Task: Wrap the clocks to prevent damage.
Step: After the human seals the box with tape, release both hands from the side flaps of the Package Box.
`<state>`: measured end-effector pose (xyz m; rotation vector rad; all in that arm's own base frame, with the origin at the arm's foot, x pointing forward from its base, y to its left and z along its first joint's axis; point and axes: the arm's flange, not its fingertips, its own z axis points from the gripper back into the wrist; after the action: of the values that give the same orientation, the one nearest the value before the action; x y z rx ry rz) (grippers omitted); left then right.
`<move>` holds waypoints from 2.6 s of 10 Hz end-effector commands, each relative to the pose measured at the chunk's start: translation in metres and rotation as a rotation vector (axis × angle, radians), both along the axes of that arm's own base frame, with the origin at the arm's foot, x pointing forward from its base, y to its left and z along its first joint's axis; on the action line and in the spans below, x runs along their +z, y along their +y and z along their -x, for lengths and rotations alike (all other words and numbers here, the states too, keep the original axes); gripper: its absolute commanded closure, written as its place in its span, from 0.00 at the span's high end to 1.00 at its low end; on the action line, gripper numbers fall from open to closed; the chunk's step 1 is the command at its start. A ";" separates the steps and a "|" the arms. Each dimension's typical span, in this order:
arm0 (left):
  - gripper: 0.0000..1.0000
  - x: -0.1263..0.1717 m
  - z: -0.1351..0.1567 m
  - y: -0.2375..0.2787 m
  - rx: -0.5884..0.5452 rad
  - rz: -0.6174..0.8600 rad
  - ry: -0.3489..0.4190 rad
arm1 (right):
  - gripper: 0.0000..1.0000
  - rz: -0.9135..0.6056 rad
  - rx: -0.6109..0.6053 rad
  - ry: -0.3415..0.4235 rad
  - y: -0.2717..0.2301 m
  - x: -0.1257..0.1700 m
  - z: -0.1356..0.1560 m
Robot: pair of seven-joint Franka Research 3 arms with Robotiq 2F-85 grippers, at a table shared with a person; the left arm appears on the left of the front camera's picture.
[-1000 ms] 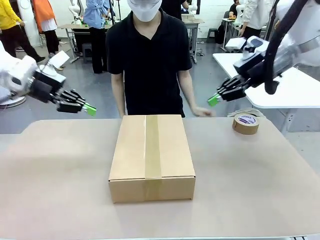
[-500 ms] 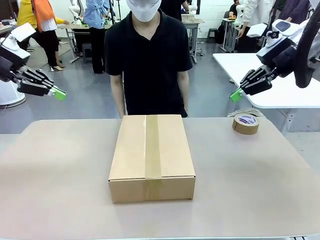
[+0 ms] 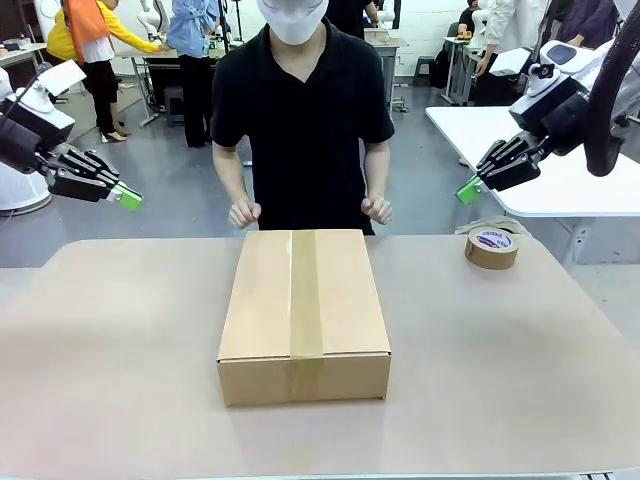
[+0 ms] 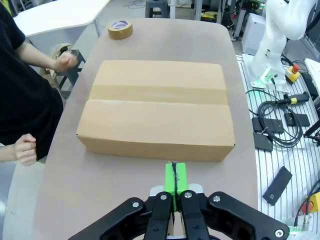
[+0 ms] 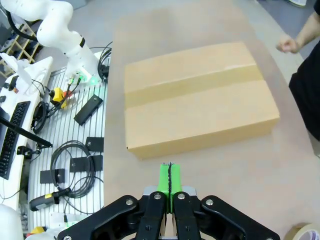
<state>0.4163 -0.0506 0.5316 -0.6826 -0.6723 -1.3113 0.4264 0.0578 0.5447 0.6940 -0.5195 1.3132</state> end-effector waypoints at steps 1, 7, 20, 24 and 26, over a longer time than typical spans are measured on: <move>0.00 0.002 -0.002 0.000 0.001 0.008 -0.022 | 0.01 0.002 -0.001 -0.005 0.000 0.001 -0.004; 0.00 0.002 -0.002 0.000 0.001 0.008 -0.022 | 0.01 0.002 -0.001 -0.005 0.000 0.001 -0.004; 0.98 0.013 -0.007 0.002 -0.062 -0.005 0.025 | 1.00 0.009 -0.005 0.026 0.001 -0.003 -0.003; 1.00 0.013 -0.008 0.002 -0.067 -0.012 0.028 | 1.00 0.018 -0.006 0.035 0.000 -0.003 -0.002; 1.00 0.013 -0.009 0.003 -0.062 -0.029 0.018 | 1.00 0.019 -0.007 0.032 -0.001 -0.003 -0.001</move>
<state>0.4241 -0.0503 0.5420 -0.7199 -0.6388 -1.3532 0.4289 0.0565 0.5407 0.6981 -0.5107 1.3059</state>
